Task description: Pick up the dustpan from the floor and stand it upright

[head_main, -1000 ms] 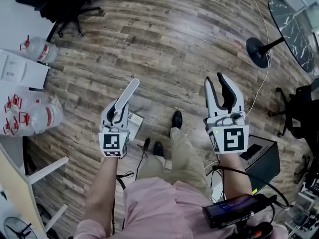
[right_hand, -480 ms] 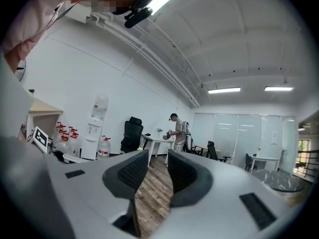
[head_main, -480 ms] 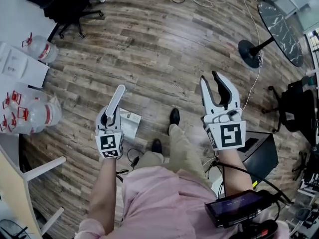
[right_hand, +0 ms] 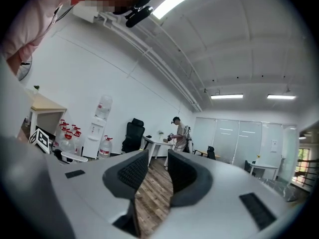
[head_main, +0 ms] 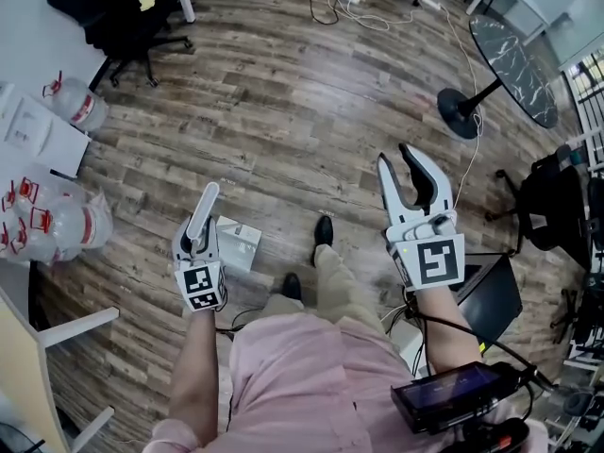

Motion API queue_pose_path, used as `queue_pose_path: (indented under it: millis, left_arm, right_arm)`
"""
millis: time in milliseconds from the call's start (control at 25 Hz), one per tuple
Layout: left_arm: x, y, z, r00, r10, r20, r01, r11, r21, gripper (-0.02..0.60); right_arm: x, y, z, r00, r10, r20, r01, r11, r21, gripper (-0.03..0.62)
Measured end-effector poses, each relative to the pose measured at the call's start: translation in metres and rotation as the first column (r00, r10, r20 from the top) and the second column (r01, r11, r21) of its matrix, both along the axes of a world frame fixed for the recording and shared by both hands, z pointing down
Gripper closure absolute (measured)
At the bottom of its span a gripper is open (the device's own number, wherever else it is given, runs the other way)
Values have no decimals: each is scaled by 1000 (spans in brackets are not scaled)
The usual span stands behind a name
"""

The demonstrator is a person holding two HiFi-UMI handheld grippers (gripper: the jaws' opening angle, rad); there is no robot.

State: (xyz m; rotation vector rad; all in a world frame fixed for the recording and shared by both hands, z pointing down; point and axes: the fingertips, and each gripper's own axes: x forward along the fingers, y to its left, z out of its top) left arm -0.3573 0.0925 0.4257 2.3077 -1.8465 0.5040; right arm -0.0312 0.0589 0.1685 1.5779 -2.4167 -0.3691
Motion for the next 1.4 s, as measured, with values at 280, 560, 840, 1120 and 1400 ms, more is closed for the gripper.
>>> queue_pose_path:
  millis: [280, 560, 840, 1120, 1400]
  left_arm:
    - [-4, 8, -1, 1000, 0, 3, 0, 1000, 19, 394]
    - [-2, 27, -1, 1000, 28, 6, -28, 1000, 12, 355]
    - [-25, 59, -9, 999, -36, -20, 36, 999, 1, 347]
    - [-20, 82, -74, 997, -53, -51, 58, 993, 104, 347]
    - [38, 91, -175, 990, 41, -135, -2, 962, 274, 401]
  right_arm:
    - [-16, 14, -13, 999, -38, -23, 38, 999, 13, 473]
    - [-35, 18, -16, 997, -71, -15, 71, 997, -13, 473]
    - [-62, 20, -17, 992, -126, -11, 126, 991, -33, 473]
    - [-74, 35, -19, 985, -167, 40, 168, 985, -35, 473]
    - [-84, 71, -37, 971, -208, 120, 205, 978, 36, 473]
